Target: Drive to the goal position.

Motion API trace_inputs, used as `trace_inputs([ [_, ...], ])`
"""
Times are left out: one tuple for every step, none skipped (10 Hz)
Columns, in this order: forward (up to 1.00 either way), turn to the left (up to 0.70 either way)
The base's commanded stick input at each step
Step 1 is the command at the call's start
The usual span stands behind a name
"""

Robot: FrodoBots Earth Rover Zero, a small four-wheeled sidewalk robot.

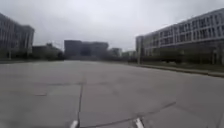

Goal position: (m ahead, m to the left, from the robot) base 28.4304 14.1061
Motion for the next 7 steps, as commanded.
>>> trace_inputs([
  [1.00,0.00],
  [1.00,0.00],
  [1.00,0.00],
  [1.00,0.00],
  [1.00,0.00],
  [1.00,0.00],
  [1.00,0.00],
])
